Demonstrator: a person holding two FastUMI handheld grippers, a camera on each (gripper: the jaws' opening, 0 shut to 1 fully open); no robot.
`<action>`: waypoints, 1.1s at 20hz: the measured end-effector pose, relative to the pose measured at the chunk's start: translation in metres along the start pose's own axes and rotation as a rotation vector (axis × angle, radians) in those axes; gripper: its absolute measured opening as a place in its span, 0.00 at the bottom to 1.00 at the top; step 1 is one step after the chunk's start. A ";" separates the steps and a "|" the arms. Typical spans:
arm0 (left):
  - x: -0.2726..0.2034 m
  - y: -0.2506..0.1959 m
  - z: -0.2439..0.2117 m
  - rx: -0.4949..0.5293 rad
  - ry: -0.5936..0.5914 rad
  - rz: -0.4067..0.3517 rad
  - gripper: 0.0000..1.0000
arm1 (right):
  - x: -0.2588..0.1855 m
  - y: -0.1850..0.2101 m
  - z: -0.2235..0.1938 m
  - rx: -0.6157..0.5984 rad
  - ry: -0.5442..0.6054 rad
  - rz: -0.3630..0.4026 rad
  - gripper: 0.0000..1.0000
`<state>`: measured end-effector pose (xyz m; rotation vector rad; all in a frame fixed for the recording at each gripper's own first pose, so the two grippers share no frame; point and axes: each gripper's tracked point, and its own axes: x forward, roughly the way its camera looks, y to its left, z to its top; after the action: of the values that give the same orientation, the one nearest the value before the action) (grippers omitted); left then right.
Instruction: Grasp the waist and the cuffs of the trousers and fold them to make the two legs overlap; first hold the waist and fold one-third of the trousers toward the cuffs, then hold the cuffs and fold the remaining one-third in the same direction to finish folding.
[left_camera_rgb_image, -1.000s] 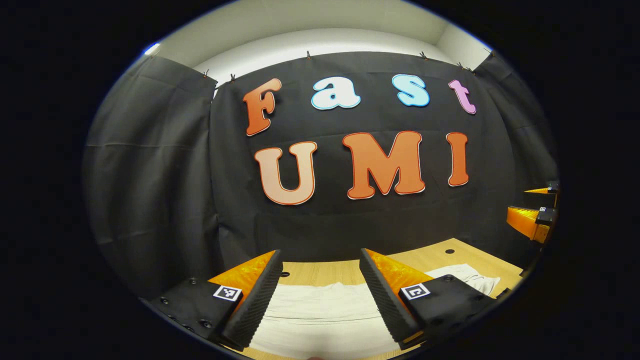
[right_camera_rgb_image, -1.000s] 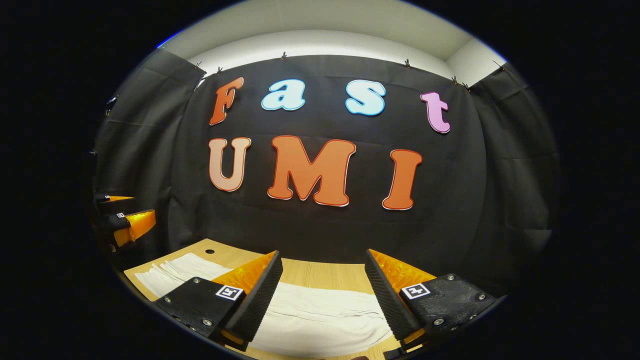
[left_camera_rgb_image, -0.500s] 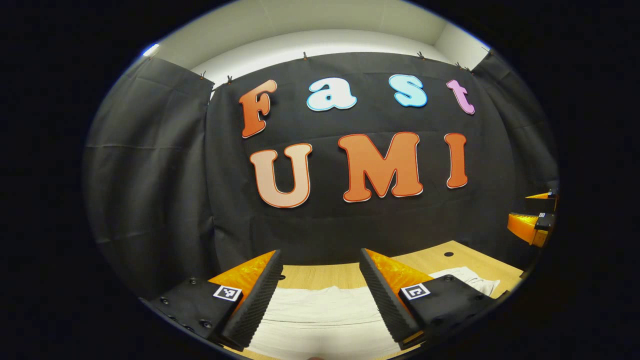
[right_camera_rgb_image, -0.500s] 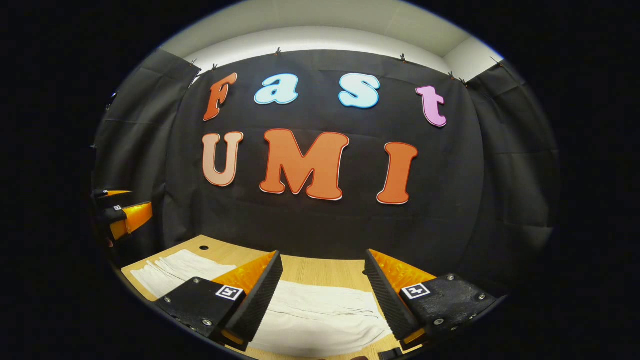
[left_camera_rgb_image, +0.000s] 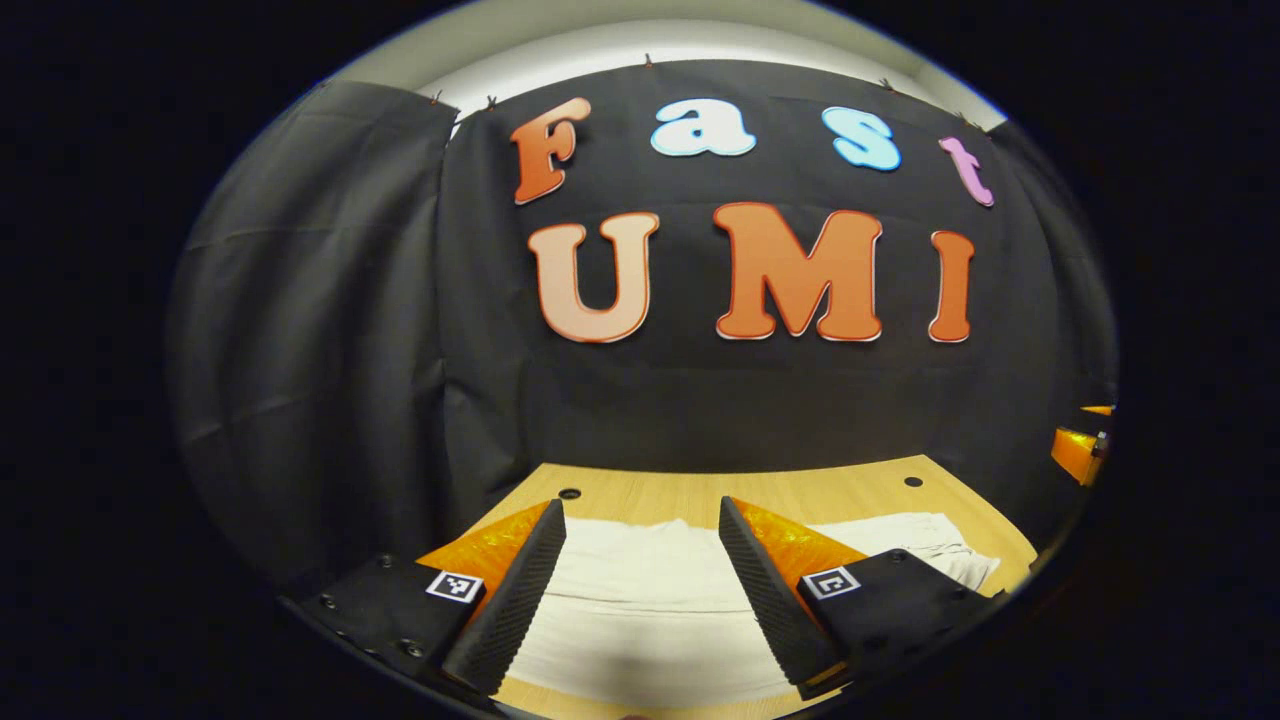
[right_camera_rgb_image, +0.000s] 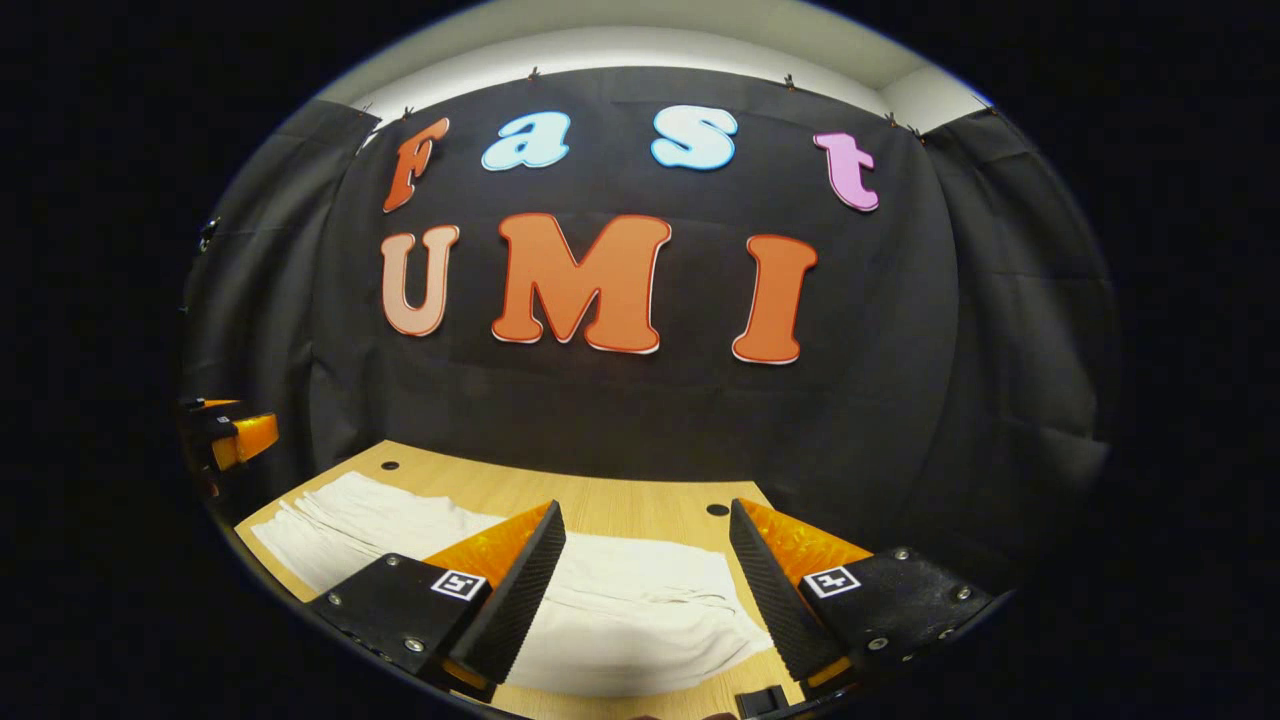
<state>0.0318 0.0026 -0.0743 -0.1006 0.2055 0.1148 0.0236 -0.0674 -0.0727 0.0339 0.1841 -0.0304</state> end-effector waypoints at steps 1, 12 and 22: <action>0.004 0.006 -0.007 -0.019 0.024 0.016 1.00 | 0.002 -0.002 -0.006 0.006 0.021 0.010 0.99; 0.031 0.109 -0.123 -0.262 0.346 0.168 0.97 | 0.028 -0.054 -0.104 0.156 0.343 -0.046 0.99; 0.056 0.138 -0.271 -0.590 0.682 0.320 1.00 | 0.052 -0.039 -0.199 0.400 0.650 -0.066 0.97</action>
<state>0.0159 0.1143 -0.3618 -0.6999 0.8674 0.4598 0.0368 -0.1000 -0.2784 0.4398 0.8276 -0.1224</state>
